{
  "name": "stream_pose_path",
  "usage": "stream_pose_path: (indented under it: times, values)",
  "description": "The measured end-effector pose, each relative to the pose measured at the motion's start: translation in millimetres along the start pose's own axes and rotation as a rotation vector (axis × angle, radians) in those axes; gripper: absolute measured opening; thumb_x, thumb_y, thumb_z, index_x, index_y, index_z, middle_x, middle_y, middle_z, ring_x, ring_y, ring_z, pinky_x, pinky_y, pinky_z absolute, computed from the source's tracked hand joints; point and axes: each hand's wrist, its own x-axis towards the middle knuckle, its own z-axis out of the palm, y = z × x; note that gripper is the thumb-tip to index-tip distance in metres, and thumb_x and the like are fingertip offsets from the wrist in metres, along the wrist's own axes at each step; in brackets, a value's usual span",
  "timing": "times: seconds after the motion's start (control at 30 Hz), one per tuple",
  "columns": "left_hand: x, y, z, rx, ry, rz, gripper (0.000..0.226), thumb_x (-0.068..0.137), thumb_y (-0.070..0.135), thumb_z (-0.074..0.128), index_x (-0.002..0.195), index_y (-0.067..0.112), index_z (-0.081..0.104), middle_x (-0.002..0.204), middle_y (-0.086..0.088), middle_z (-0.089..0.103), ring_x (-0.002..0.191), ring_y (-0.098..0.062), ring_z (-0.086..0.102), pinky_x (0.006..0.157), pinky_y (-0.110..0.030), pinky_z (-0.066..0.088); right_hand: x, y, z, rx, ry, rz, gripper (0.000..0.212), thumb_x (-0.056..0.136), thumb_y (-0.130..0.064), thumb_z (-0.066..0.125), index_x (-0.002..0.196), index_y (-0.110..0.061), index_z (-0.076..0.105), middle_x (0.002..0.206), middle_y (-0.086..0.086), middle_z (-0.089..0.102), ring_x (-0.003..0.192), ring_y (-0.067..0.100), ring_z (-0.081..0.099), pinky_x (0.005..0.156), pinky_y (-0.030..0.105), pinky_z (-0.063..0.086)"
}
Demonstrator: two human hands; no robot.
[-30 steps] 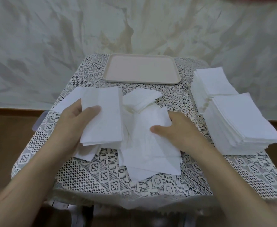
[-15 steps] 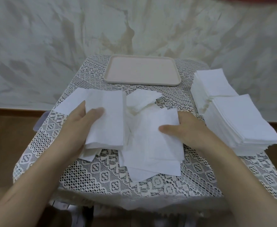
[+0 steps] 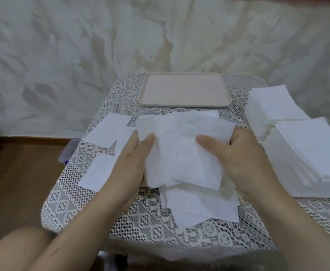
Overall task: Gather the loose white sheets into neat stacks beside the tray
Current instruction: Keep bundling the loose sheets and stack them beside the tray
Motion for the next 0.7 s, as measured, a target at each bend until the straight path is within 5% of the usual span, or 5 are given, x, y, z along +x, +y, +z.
stream_pose_path:
  times: [0.27, 0.37, 0.47, 0.57, 0.7]
  values:
    - [4.9, -7.1, -2.6, -0.076, 0.05, -0.059, 0.107, 0.067, 0.077, 0.072, 0.161, 0.043, 0.036, 0.156, 0.024, 0.05, 0.141, -0.008, 0.053, 0.112, -0.051, 0.049, -1.8, 17.6, 20.6, 0.035, 0.018, -0.009, 0.011, 0.091, -0.017, 0.076, 0.101, -0.014, 0.076, 0.089, -0.006, 0.08, 0.08, 0.013, 0.077, 0.069, 0.032, 0.061]
    - [3.0, -8.0, -1.3, -0.003, 0.003, -0.048, 0.08, 0.085, 0.068, 0.067, 0.157, 0.04, 0.043, 0.146, 0.019, 0.062, 0.13, -0.01, 0.064, 0.102, -0.05, 0.056, -2.4, 22.2, 24.5, 0.075, 0.001, 0.049, 0.012, 0.092, -0.017, 0.075, 0.104, -0.014, 0.075, 0.094, -0.002, 0.08, 0.086, 0.019, 0.077, 0.081, 0.047, 0.063]
    - [1.4, -8.0, 1.8, 0.057, -0.003, 0.026, 0.028, 0.108, 0.041, 0.054, 0.135, 0.037, 0.061, 0.123, 0.012, 0.076, 0.114, -0.013, 0.073, 0.099, -0.052, 0.058, -1.2, 22.7, 20.3, 0.034, -0.019, 0.026, 0.003, 0.093, -0.017, 0.073, 0.094, -0.015, 0.076, 0.089, -0.005, 0.08, 0.082, 0.014, 0.076, 0.076, 0.039, 0.061]
    - [1.1, -6.9, 2.6, 0.069, 0.032, 0.061, 0.021, 0.11, 0.032, 0.05, 0.125, 0.032, 0.065, 0.114, 0.011, 0.079, 0.108, -0.012, 0.075, 0.1, -0.05, 0.058, 2.4, 21.7, 7.7, -0.172, -0.003, -0.074, 0.017, 0.093, -0.022, 0.072, 0.082, -0.01, 0.071, 0.076, 0.004, 0.074, 0.066, 0.018, 0.067, 0.064, 0.035, 0.049]
    - [-0.3, -5.1, 2.5, 0.111, 0.019, 0.079, 0.023, 0.11, 0.035, 0.049, 0.127, 0.031, 0.064, 0.116, 0.011, 0.078, 0.11, -0.011, 0.074, 0.102, -0.049, 0.057, 1.8, 16.1, 0.6, -0.144, -0.031, -0.077, 0.019, 0.09, -0.024, 0.076, 0.084, -0.006, 0.073, 0.082, 0.014, 0.075, 0.08, 0.041, 0.07, 0.074, 0.061, 0.057]
